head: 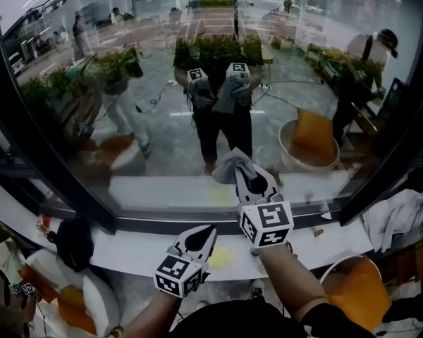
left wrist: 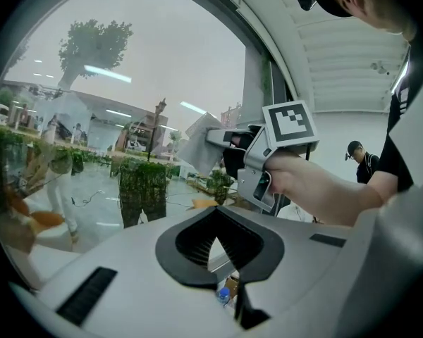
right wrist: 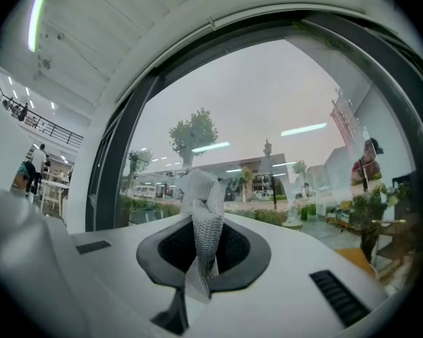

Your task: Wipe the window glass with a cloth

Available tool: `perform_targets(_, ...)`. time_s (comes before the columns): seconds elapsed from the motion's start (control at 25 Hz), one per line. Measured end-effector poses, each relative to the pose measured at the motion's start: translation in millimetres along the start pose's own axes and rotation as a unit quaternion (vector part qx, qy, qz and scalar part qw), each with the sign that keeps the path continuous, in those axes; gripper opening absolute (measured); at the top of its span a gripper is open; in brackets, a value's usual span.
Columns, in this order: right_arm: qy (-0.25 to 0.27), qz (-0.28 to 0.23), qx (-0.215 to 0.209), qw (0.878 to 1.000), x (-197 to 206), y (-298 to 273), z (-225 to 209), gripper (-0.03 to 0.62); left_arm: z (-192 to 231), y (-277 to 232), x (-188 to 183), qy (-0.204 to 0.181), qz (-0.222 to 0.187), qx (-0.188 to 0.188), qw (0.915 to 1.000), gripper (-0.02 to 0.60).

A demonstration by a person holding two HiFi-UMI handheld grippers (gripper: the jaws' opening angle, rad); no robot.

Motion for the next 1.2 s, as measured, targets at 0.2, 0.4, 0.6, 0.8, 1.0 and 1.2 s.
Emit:
perform_targets(0.2, 0.027, 0.003, 0.013, 1.0, -5.1, -25.8, -14.9, 0.041, 0.6, -16.6, -10.5, -0.001, 0.0, -0.007, 1.0, 0.006)
perform_targets(0.4, 0.067, 0.005, 0.042, 0.997, -12.8, -45.6, -26.4, 0.041, 2.5, -28.7, -15.3, -0.009, 0.003, -0.011, 0.9999, 0.007)
perform_targets(0.6, 0.094, 0.005, 0.066, 0.993, -14.1, -62.3, -28.3, 0.041, 8.9, -38.7, -16.3, -0.009, 0.01, -0.016, 0.9998, 0.006)
perform_targets(0.8, 0.103, 0.008, 0.068, 0.992, -12.8, -77.9, -24.5, 0.041, 18.1, -42.8, -20.2, -0.017, 0.011, -0.016, 0.9997, 0.008)
perform_targets(1.0, 0.109, 0.019, 0.085, 0.99, -5.4, -91.5, -21.8, 0.041, 33.0, -36.4, -16.6, -0.017, 0.016, -0.023, 0.9995, 0.007)
perform_targets(1.2, 0.145, 0.033, 0.129, 0.98, -3.9, -94.5, -34.0, 0.041, 36.4, -37.5, -16.7, -0.017, 0.024, -0.027, 0.9992, 0.007)
Point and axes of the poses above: the fingertips, and each gripper's own axes: y backward along the fingers, z to its left, x out of its underside, the point moved 6 cm from there along y, backward along the fingers, and after that the axes turned 8 degrees about z, right-handed, at the moved point
